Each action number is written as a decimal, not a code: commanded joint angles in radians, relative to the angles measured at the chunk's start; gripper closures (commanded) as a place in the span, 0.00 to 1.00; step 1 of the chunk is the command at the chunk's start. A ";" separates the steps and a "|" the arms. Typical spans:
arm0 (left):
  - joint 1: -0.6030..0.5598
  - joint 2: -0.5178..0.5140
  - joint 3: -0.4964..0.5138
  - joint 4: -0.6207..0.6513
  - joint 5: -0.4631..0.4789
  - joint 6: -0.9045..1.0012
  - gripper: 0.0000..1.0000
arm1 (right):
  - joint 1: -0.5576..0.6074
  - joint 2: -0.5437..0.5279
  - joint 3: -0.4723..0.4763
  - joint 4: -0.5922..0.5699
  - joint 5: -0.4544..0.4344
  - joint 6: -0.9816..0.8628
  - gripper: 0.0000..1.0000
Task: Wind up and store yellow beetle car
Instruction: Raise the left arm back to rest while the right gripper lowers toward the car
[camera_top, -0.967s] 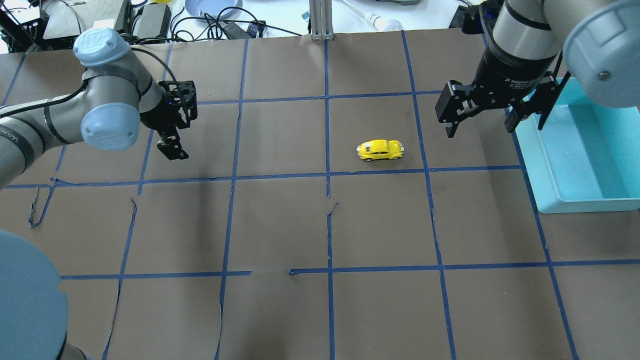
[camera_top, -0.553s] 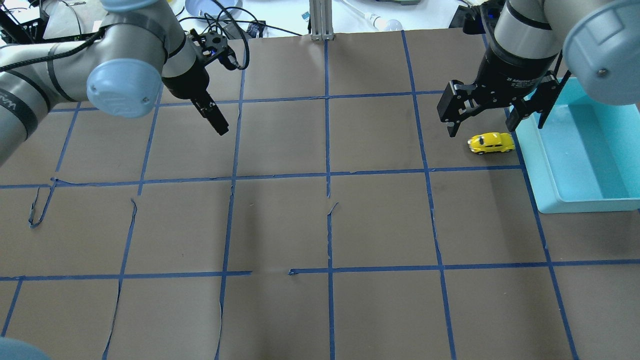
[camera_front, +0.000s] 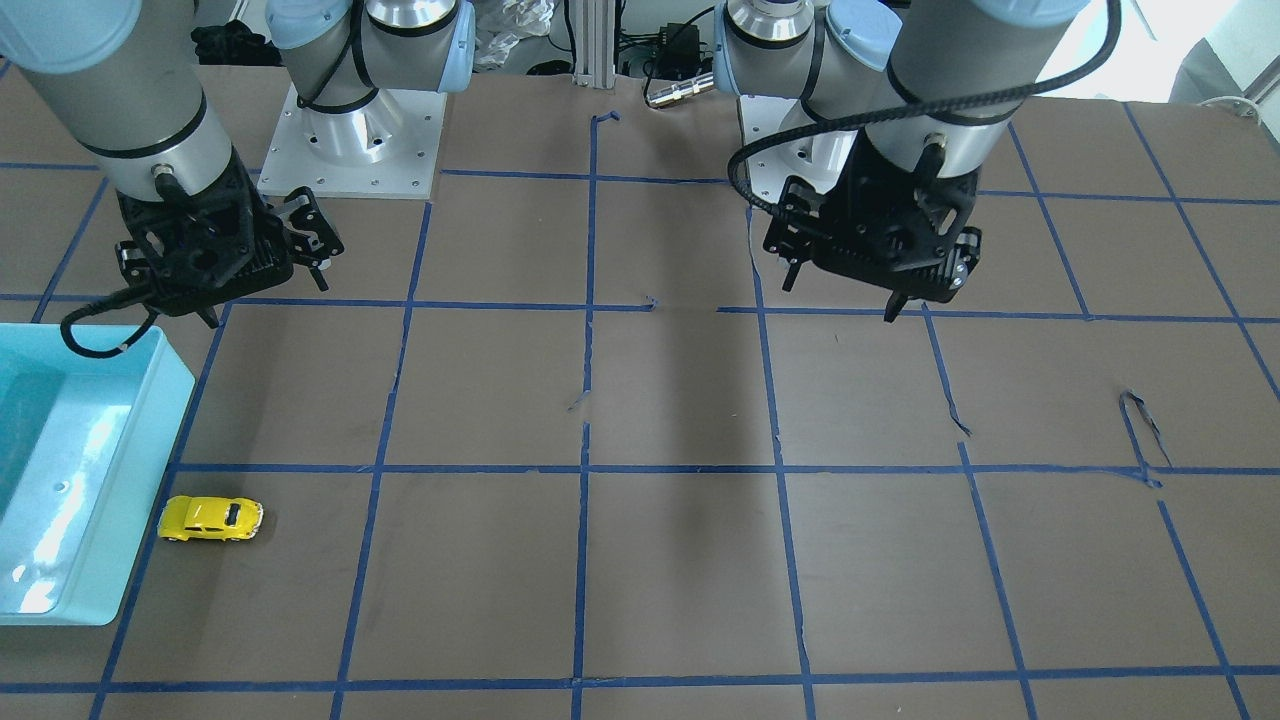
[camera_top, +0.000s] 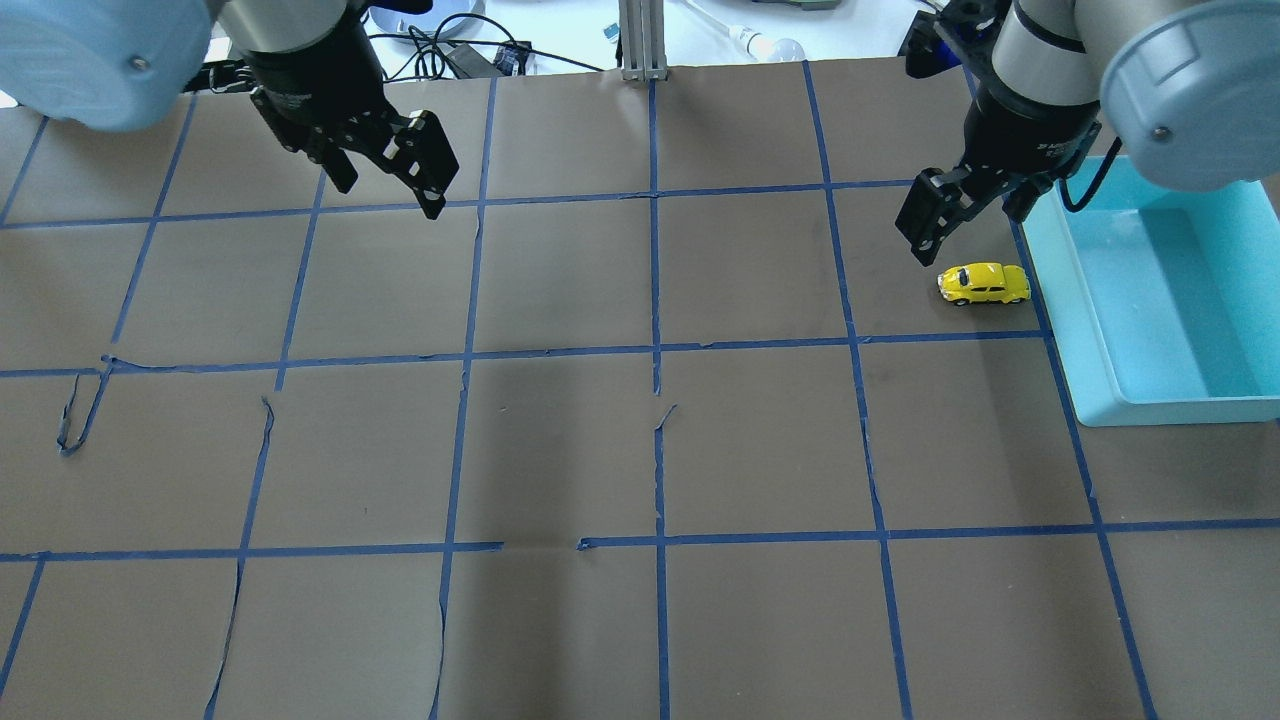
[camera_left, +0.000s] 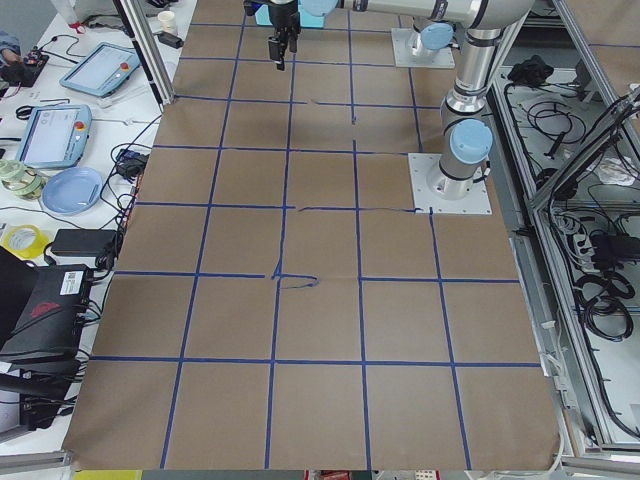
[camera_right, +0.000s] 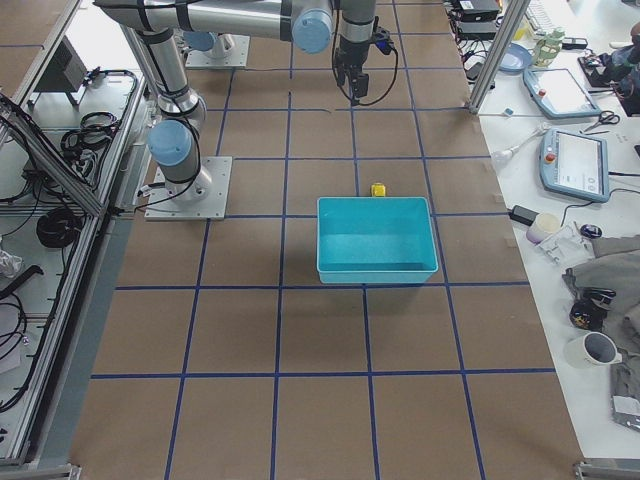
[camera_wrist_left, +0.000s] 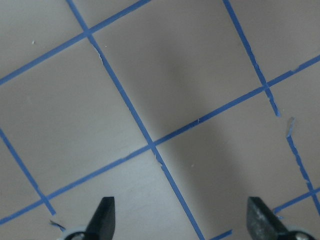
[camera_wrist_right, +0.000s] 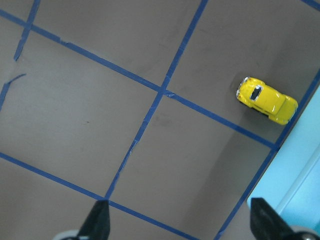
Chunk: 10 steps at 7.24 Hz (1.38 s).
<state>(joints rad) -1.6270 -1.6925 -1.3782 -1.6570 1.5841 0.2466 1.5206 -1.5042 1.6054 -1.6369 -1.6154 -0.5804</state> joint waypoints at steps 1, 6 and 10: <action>0.054 0.057 -0.008 -0.032 0.011 -0.095 0.02 | -0.060 0.063 0.022 -0.125 0.006 -0.349 0.00; 0.068 0.068 -0.071 0.170 0.003 -0.095 0.00 | -0.178 0.321 0.059 -0.439 0.009 -0.859 0.00; 0.067 0.100 -0.122 0.175 -0.007 -0.093 0.00 | -0.180 0.426 0.059 -0.546 -0.003 -0.972 0.00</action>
<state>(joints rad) -1.5603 -1.5941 -1.4964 -1.4808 1.5775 0.1567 1.3410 -1.1116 1.6645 -2.1634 -1.6172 -1.5426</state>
